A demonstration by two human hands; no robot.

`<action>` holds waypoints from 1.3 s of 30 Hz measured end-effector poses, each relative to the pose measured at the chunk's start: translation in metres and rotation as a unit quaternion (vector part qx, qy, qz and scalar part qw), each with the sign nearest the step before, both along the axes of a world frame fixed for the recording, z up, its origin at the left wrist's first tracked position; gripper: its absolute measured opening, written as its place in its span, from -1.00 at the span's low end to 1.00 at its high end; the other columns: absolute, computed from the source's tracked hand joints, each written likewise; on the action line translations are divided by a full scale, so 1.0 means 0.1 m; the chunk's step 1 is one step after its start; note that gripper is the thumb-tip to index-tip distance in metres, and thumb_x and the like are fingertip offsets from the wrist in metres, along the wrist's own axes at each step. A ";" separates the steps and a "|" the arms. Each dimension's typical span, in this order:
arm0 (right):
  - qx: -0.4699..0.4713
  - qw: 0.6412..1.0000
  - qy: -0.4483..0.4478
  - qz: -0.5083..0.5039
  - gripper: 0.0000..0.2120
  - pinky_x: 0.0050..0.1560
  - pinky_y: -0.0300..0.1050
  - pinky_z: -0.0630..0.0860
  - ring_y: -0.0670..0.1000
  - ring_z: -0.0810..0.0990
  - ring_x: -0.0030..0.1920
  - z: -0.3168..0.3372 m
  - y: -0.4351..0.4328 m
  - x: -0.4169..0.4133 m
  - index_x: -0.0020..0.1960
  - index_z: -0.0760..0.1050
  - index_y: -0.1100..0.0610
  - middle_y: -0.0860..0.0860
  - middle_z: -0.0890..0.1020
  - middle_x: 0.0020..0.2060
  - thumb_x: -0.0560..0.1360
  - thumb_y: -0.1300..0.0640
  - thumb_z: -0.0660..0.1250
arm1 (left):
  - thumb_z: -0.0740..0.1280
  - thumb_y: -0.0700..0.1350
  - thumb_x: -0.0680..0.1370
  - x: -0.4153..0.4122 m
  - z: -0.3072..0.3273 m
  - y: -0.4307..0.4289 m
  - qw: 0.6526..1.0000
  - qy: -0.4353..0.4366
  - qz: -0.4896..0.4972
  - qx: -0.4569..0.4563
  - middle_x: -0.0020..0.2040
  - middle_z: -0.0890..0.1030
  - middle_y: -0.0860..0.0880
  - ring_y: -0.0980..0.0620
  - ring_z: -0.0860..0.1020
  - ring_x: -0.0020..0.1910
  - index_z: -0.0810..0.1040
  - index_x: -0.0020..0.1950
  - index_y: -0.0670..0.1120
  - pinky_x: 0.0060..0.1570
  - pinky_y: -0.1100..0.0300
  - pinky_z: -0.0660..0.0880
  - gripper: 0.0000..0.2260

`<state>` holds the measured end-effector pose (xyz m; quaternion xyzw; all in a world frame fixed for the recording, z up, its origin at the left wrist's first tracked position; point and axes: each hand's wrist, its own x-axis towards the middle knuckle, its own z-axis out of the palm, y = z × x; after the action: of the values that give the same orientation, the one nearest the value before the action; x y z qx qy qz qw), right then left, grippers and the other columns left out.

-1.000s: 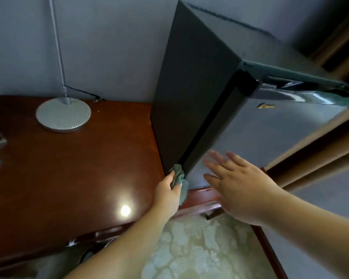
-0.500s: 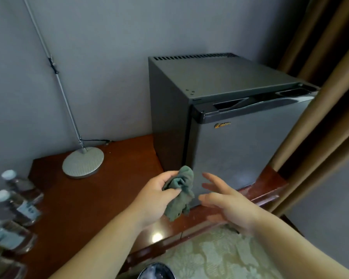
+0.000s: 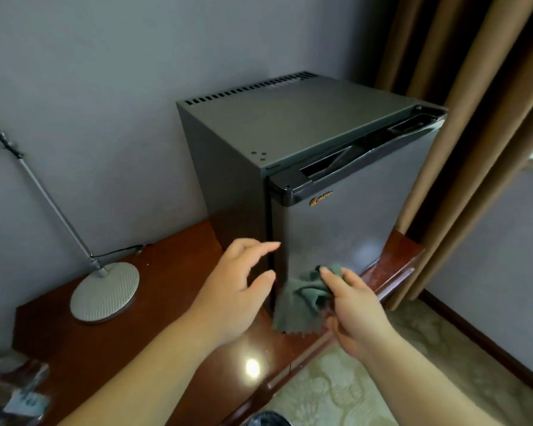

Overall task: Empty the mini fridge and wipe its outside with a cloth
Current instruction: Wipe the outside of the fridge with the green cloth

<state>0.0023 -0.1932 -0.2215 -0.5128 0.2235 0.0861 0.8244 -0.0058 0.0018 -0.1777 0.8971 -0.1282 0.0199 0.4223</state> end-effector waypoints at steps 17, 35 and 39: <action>-0.157 0.915 -0.255 -0.272 -0.78 0.09 -0.04 0.64 -0.09 0.69 0.01 0.58 0.26 0.55 0.13 0.57 -0.07 -0.07 0.71 -0.03 0.51 0.11 0.48 | 0.15 0.22 0.62 1.04 0.66 0.22 0.953 -0.251 -0.099 0.139 0.47 0.33 0.17 0.18 0.13 0.54 0.44 0.44 0.25 0.46 0.29 0.02 -0.61; -0.428 0.830 -0.301 -0.191 -0.80 -0.06 -0.45 0.39 -0.13 0.58 -0.04 0.92 -0.10 0.79 0.03 0.58 -0.32 -0.02 0.60 -0.07 0.54 0.00 0.44 | 0.22 0.23 0.57 1.10 0.72 0.22 0.947 -0.280 -0.107 0.114 0.31 0.41 0.11 0.22 0.24 0.33 0.55 0.35 0.20 0.42 -0.26 0.26 -0.62; -0.513 0.798 -0.291 -0.126 -0.83 -0.15 -0.46 0.35 -0.08 0.53 -0.05 1.18 -0.28 1.00 0.05 0.72 -0.03 -0.02 0.55 -0.10 0.57 -0.05 0.38 | 0.24 0.22 0.56 1.08 0.69 0.21 0.954 -0.267 -0.098 0.100 0.33 0.39 0.16 0.34 0.19 0.38 0.54 0.34 0.22 0.43 -0.26 0.24 -0.63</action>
<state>0.1020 -0.2211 -0.1037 -0.8287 0.0467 -0.2991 0.4707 0.1026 0.0223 -0.1083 0.8797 -0.3247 0.2040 0.2811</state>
